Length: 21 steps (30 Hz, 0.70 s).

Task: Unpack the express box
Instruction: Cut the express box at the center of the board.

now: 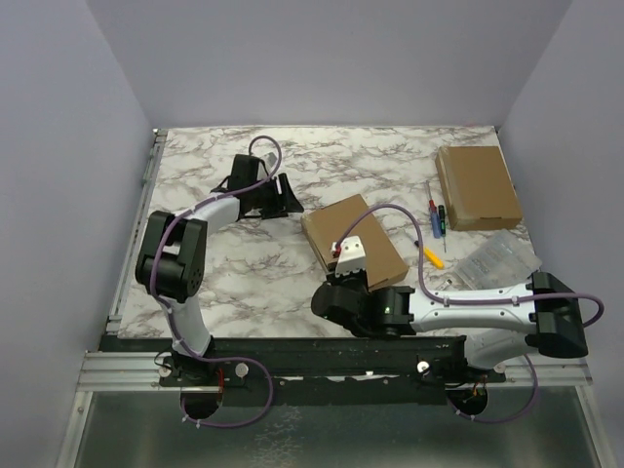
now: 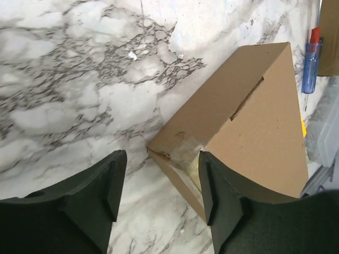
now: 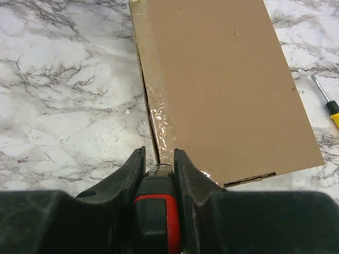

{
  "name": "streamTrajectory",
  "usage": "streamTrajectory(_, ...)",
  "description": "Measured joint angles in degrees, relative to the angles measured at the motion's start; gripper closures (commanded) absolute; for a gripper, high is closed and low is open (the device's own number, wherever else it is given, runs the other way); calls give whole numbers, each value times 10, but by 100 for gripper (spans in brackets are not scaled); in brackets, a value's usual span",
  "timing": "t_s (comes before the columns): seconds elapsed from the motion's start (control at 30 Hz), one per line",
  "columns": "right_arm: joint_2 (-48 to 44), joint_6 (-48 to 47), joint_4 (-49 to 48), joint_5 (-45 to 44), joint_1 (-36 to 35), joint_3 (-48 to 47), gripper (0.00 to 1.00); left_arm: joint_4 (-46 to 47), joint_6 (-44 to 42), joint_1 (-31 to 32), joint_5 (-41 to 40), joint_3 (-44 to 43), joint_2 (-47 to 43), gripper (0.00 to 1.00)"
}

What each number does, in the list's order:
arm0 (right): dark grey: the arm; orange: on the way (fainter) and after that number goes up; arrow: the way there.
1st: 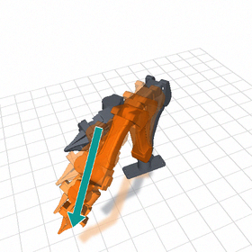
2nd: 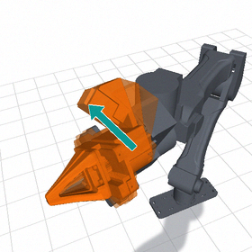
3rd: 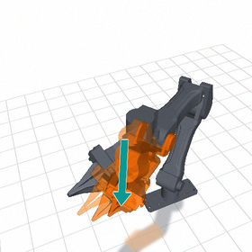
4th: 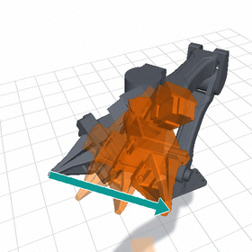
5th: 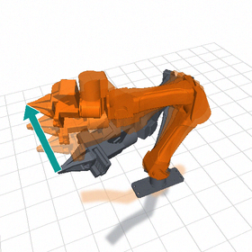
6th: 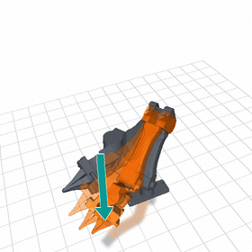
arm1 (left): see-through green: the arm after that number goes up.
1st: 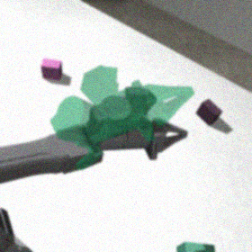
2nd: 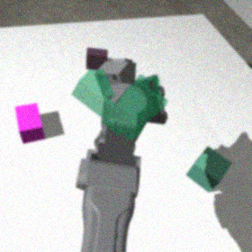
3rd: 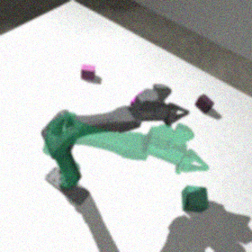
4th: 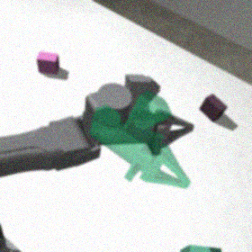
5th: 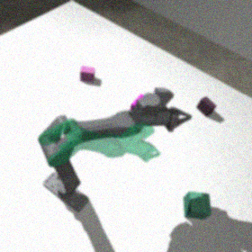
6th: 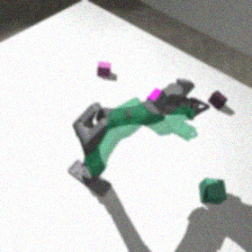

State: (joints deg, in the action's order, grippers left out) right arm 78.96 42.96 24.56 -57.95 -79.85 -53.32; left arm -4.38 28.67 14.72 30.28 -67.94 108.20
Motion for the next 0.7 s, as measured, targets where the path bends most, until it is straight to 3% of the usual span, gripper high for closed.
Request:
streamTrajectory(0.2,0,-22,-5,3,-7,1,100,-17,0,14,-45,70,-131,33)
streamTrajectory(0.33,-5,-35,-18,5,-7,9,100,13,36,81,-54,123,-203,33)
streamTrajectory(0.5,-14,-44,-26,8,-7,16,100,64,98,147,-77,218,-235,29)
streamTrajectory(0.7,-36,-65,-42,20,-7,36,100,87,129,153,-124,264,-233,28)
